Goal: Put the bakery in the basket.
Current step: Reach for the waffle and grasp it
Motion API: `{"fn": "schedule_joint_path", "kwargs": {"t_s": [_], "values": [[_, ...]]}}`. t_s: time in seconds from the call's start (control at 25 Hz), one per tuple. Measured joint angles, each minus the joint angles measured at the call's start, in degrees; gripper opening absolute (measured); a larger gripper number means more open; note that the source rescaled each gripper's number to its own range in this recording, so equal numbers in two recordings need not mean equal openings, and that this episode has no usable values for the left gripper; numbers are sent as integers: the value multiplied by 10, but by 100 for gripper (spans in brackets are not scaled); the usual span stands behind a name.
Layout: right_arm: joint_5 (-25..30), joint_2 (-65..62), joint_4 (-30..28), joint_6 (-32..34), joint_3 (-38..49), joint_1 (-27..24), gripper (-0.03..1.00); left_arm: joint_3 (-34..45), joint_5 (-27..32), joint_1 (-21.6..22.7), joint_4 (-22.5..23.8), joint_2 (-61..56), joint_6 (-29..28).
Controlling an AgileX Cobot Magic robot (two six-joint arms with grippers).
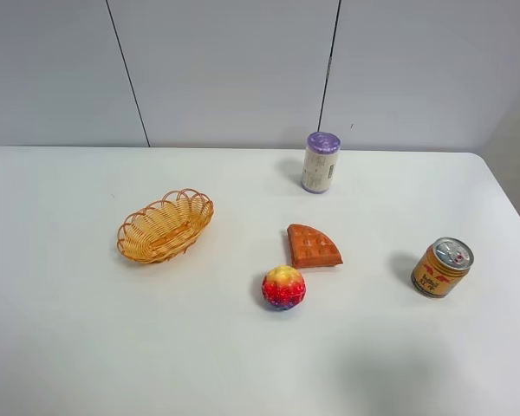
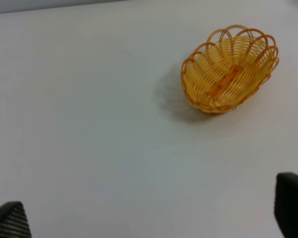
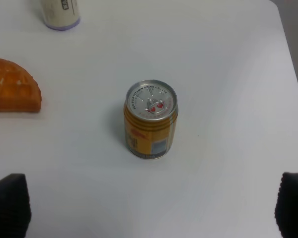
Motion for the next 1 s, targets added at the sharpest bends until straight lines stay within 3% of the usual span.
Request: {"fn": "schedule_joint_path", "kwargs": {"t_s": [0.88,1.0], "values": [[0,2,1,0,-1,0,100,0,0,0,0,0,0],[-8,51,1,1,-29,0,100,0,0,0,0,0,0]]}}
